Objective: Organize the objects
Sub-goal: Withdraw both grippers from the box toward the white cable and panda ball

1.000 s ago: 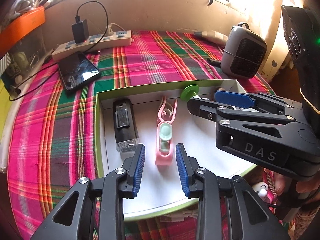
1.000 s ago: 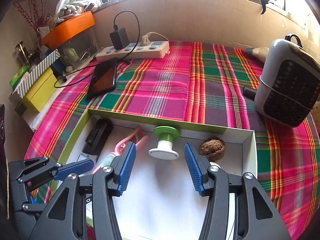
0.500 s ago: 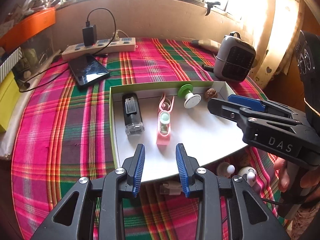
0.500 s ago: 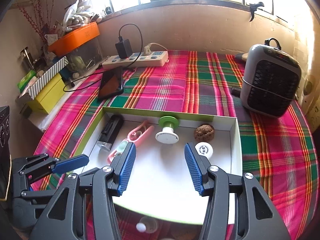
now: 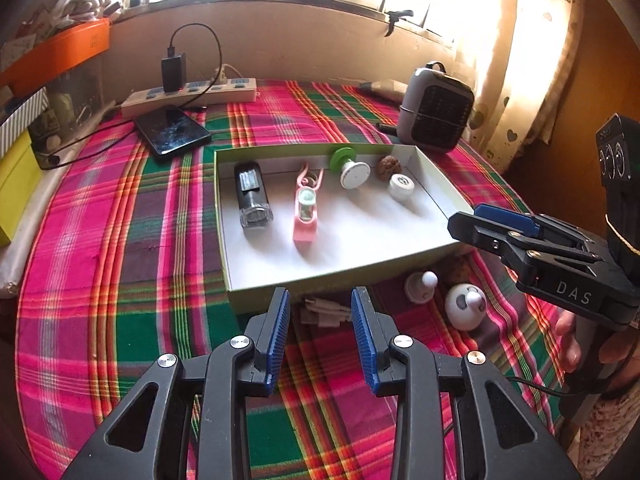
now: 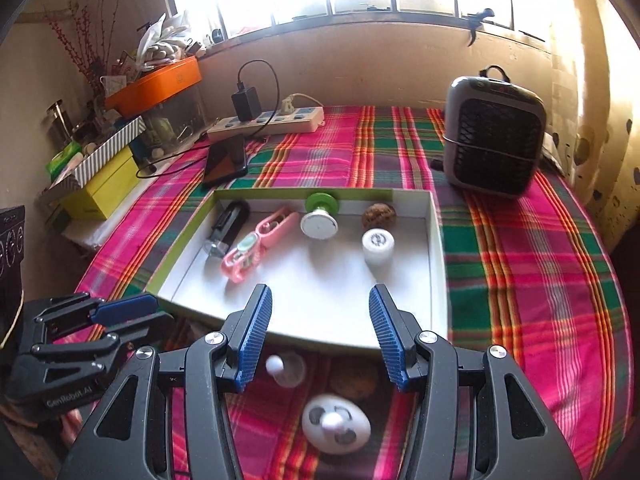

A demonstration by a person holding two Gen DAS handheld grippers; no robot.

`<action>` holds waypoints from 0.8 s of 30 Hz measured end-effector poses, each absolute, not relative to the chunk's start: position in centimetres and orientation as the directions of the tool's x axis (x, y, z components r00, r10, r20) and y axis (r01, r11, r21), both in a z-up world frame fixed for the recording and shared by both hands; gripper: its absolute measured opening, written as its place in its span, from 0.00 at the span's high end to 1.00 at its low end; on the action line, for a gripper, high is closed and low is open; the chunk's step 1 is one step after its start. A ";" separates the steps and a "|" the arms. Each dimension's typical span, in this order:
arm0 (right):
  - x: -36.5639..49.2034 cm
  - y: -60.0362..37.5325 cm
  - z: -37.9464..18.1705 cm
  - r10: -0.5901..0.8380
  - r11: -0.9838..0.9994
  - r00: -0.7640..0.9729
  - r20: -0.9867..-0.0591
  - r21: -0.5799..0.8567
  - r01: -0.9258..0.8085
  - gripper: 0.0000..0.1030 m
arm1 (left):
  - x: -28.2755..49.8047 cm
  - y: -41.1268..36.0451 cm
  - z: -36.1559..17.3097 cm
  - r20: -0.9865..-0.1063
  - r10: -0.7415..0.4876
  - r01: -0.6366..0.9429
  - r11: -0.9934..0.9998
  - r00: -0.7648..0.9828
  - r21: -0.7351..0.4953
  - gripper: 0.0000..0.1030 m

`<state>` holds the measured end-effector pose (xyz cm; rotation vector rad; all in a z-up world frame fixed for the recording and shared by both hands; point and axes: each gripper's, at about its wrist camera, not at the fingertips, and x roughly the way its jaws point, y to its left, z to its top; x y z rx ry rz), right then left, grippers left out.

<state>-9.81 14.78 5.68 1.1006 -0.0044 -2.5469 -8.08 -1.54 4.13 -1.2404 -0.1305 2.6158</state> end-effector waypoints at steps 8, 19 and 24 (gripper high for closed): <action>-7.0 16.3 4.2 -0.309 -0.942 -0.632 -0.711 0.138 0.306 0.50 | -6.9 -1.6 3.2 -0.751 0.292 -0.211 -0.956 -0.592 -0.205 0.71; -5.2 17.7 2.7 -0.290 -0.952 -0.634 -0.717 0.151 0.265 0.50 | -7.3 0.0 2.8 -0.768 0.275 -0.202 -0.960 -0.578 -0.192 0.67; -4.6 17.5 2.6 -0.292 -0.950 -0.638 -0.712 0.137 0.282 0.50 | -8.4 0.6 2.0 -0.806 0.243 -0.140 -0.970 -0.540 -0.198 0.67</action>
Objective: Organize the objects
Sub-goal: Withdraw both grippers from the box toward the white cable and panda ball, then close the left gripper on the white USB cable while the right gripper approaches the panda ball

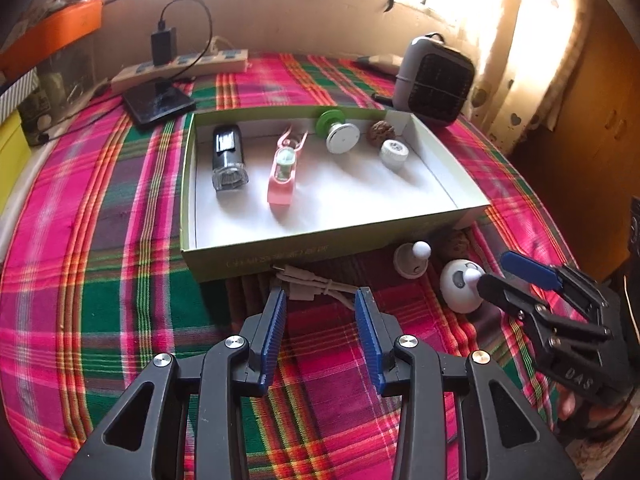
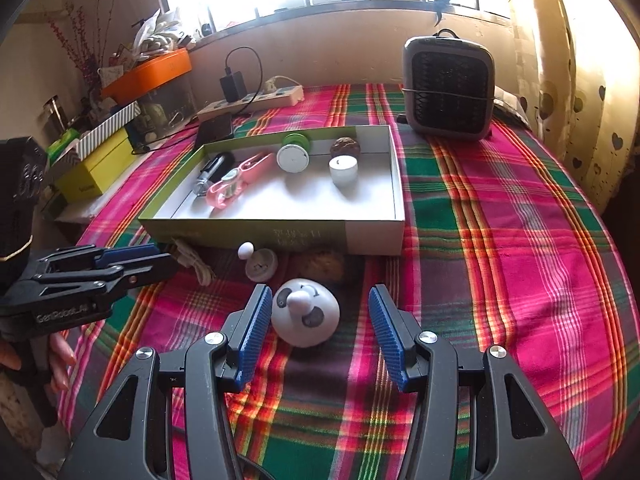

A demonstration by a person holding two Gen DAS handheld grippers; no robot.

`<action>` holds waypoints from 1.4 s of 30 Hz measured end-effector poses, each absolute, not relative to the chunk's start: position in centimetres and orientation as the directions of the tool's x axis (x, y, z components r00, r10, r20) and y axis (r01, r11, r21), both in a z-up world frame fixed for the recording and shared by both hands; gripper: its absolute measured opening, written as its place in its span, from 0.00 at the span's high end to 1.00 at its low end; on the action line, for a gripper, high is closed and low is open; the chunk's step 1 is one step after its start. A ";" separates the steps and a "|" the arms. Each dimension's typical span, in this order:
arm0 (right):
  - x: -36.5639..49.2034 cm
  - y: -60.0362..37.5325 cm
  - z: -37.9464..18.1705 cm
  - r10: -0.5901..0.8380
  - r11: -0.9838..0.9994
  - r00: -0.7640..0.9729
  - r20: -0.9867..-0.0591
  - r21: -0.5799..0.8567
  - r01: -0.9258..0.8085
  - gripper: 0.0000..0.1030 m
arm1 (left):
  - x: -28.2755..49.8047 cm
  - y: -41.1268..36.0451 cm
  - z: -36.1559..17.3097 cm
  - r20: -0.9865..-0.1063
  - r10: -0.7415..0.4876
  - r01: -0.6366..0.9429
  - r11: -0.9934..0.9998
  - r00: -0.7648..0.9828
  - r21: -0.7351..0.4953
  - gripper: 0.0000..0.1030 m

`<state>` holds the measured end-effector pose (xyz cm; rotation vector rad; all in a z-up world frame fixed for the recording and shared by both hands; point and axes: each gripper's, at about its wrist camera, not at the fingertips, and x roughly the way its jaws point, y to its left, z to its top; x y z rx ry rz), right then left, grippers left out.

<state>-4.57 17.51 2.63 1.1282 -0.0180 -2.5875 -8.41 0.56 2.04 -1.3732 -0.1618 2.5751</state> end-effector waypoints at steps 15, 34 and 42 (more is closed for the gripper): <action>-5.2 17.3 1.4 -0.326 -0.937 -0.597 -0.733 0.166 0.308 0.50 | -10.3 0.9 1.0 -0.846 0.193 -0.025 -0.978 -0.496 -0.209 0.67; -5.3 16.6 1.2 -0.346 -0.927 -0.576 -0.740 0.174 0.333 0.50 | -8.5 0.2 1.0 -0.859 0.149 -0.074 -0.989 -0.491 -0.130 0.67; -5.0 16.1 1.1 -0.343 -0.925 -0.573 -0.744 0.160 0.346 0.50 | -7.7 -0.3 0.8 -0.853 0.129 -0.085 -0.991 -0.505 -0.099 0.67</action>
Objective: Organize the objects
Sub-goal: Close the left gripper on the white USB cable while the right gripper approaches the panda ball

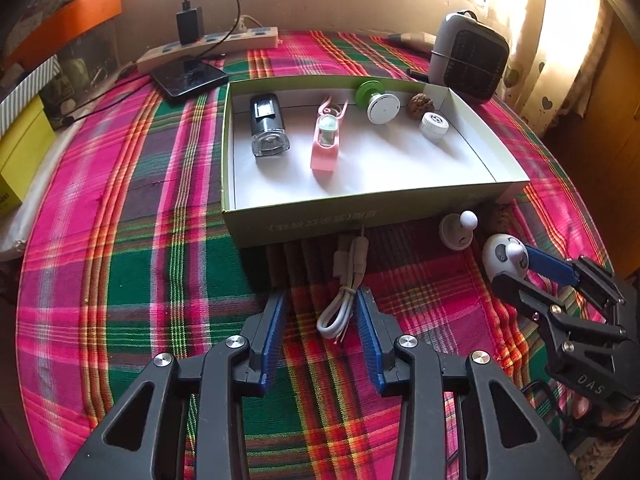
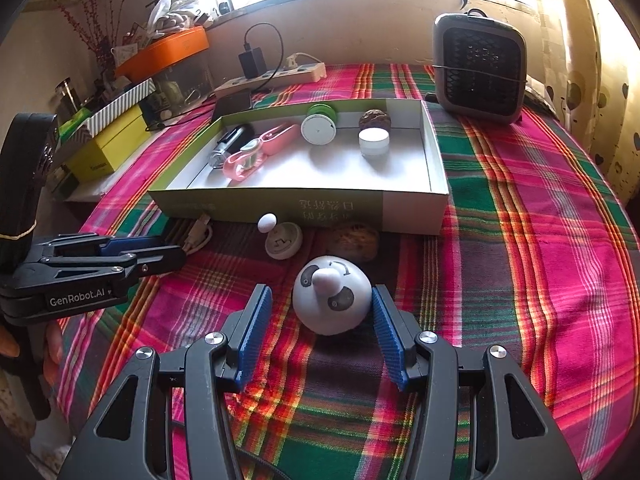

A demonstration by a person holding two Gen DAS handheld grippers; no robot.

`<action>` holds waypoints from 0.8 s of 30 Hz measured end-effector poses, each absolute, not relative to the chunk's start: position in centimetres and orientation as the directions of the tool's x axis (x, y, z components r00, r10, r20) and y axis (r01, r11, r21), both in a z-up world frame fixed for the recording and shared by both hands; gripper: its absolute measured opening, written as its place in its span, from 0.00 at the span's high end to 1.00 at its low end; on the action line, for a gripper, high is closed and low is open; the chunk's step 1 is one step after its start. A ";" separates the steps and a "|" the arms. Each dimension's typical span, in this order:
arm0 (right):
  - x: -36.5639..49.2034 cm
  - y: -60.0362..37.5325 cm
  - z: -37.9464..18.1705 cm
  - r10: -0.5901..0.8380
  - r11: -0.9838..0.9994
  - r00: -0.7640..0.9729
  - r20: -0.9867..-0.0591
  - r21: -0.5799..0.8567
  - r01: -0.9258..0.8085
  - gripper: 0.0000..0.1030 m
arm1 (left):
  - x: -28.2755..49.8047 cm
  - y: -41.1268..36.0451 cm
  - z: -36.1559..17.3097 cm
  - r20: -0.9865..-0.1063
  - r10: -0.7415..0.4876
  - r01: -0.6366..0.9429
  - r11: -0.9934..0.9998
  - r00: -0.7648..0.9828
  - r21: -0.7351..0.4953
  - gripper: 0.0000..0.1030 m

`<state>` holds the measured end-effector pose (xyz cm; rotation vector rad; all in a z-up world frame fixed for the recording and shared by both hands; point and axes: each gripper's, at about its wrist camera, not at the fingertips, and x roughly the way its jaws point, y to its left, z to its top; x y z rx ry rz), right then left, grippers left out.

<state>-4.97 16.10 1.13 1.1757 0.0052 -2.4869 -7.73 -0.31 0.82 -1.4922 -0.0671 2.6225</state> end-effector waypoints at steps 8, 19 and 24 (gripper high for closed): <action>-5.2 15.8 0.9 -0.313 -0.932 -0.569 -0.760 0.129 0.339 0.50 | -8.5 0.3 0.8 -0.838 0.119 -0.083 -0.993 -0.532 -0.088 0.67; -5.8 15.5 0.8 -0.289 -0.938 -0.574 -0.766 0.108 0.329 0.49 | -8.8 0.9 0.6 -0.820 0.104 -0.098 -0.993 -0.562 -0.059 0.67; -5.8 15.3 0.8 -0.275 -0.940 -0.577 -0.769 0.089 0.329 0.49 | -8.6 0.7 0.6 -0.813 0.114 -0.115 -0.992 -0.571 -0.059 0.67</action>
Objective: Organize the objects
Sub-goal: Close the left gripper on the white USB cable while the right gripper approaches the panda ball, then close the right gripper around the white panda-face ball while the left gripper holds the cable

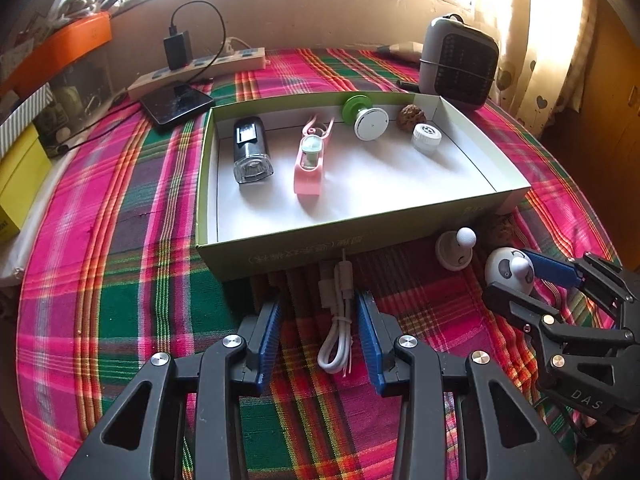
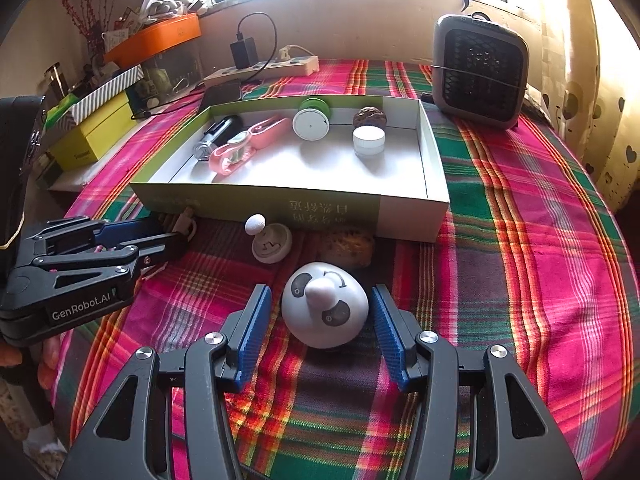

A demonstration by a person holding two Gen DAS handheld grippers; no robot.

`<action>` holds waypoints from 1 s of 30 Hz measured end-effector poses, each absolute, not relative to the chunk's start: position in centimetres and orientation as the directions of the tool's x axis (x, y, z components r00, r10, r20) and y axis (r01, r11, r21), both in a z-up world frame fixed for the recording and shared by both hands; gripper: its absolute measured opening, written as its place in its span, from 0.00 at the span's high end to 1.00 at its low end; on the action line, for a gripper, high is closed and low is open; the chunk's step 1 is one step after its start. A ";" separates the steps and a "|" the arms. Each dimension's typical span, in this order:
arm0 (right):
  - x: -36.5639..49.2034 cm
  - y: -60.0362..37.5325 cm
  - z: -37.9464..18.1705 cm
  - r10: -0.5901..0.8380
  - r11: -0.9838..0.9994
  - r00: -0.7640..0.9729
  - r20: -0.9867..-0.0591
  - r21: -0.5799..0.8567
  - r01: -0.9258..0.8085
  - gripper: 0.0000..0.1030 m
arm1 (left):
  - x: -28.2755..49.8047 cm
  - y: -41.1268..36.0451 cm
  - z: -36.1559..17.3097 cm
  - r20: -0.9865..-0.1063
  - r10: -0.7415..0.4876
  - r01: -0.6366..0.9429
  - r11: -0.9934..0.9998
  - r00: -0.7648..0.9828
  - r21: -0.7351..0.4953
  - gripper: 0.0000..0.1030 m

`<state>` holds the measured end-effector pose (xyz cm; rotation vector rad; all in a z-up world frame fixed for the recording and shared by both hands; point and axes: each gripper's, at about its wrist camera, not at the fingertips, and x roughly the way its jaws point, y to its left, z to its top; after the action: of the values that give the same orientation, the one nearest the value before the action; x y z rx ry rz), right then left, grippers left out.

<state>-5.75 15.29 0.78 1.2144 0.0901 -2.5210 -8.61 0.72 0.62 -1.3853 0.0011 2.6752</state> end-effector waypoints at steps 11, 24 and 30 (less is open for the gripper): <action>-5.8 15.3 0.8 -0.274 -0.940 -0.577 -0.769 0.089 0.328 0.49 | -8.7 0.3 0.5 -0.804 0.133 -0.119 -0.990 -0.580 -0.078 0.84; -5.8 15.3 0.8 -0.273 -0.941 -0.578 -0.769 0.089 0.327 0.50 | -8.6 0.3 0.5 -0.801 0.136 -0.122 -0.989 -0.583 -0.080 0.84; -5.8 15.5 0.8 -0.260 -0.946 -0.584 -0.769 0.082 0.314 0.57 | -8.6 0.2 0.5 -0.800 0.137 -0.122 -0.989 -0.584 -0.080 0.84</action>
<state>-5.81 15.46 0.77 1.2177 0.0901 -2.5389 -8.58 0.24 0.53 -1.3528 -0.0246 2.6727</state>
